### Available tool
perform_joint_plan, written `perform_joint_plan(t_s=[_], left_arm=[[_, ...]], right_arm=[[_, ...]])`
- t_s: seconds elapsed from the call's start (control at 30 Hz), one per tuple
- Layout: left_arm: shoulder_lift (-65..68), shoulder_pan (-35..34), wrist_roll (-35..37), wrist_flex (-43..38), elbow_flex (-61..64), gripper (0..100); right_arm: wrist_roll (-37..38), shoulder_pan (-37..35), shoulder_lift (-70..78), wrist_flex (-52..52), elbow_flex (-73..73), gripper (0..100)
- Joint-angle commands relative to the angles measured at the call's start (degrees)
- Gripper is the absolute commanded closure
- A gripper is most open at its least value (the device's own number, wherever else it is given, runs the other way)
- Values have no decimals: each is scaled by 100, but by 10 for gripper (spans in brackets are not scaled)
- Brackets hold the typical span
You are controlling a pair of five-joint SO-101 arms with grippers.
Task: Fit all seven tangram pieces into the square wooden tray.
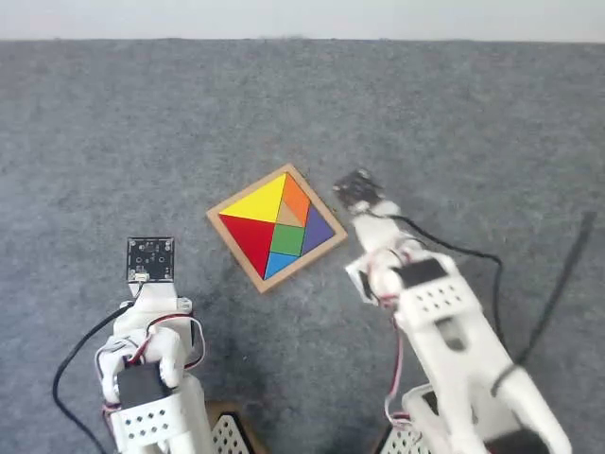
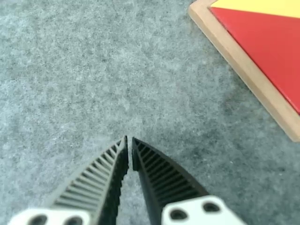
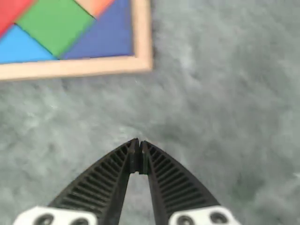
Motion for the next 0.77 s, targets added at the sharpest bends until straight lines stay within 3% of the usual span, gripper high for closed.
perform_joint_plan(t_s=[0.0, 0.37, 0.73], left_arm=[[-105, -18, -53, 26, -48, 985], [-105, -18, -53, 26, -48, 985], [-105, -18, -53, 26, -48, 985]], right_arm=[[9, 593, -1007, -673, 730, 990], [9, 734, -1402, -3099, 2092, 990], [9, 752, -1429, -3442, 2251, 990]])
